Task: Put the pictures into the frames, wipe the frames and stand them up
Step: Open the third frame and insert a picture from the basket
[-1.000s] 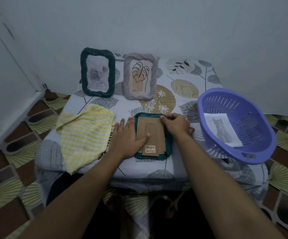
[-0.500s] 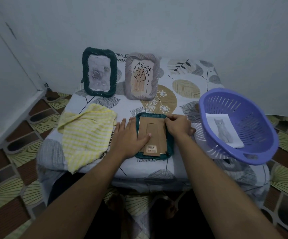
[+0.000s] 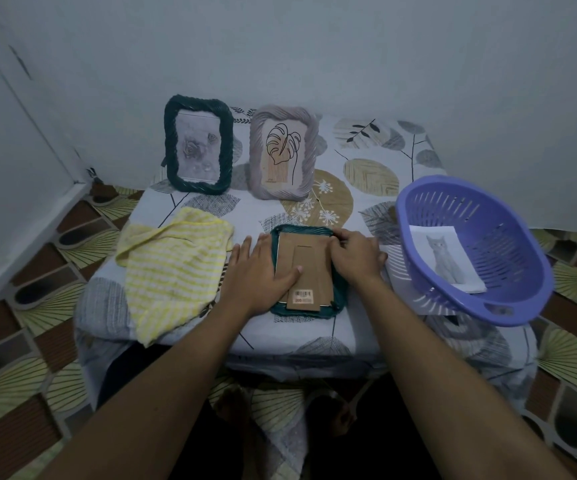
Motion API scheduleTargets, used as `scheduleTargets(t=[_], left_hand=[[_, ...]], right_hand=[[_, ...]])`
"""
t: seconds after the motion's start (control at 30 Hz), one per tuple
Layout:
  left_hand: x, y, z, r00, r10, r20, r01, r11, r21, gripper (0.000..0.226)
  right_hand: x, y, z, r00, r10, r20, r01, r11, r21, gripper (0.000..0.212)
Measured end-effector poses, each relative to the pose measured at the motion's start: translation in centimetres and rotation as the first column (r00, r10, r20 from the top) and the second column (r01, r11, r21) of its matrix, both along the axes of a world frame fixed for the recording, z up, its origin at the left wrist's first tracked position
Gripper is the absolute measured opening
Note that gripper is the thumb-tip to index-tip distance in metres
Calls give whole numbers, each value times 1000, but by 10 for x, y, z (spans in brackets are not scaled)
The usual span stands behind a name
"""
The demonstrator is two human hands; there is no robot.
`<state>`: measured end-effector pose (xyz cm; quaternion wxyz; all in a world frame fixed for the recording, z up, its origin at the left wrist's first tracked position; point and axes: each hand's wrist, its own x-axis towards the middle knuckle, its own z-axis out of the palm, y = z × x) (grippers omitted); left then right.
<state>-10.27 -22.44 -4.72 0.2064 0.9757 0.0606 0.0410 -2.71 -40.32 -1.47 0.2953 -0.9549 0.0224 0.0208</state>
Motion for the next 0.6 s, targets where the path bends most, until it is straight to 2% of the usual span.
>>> scheduleTargets(t=[0.1, 0.23, 0.43, 0.53, 0.6], left_hand=[[0, 0, -1, 1000, 1, 6, -1, 1000, 1, 96], [0, 0, -2, 1000, 0, 17, 0, 1000, -6, 96], [0, 1, -1, 998, -23, 56, 27, 997, -69, 88], [-1, 4, 1, 995, -18, 97, 37, 979, -199, 78], [-4, 9, 2, 985, -33, 167, 77, 960, -268, 62]], right_hand=[[-17, -6, -4, 982, 188, -13, -189, 979, -77, 53], [-39, -12, -18, 939, 342, -22, -342, 931, -131, 55], [-50, -9, -23, 928, 373, -15, -366, 900, -237, 55], [-52, -10, -23, 927, 375, -4, -364, 897, -252, 55], [-51, -10, -24, 927, 374, -8, -364, 895, -258, 56]])
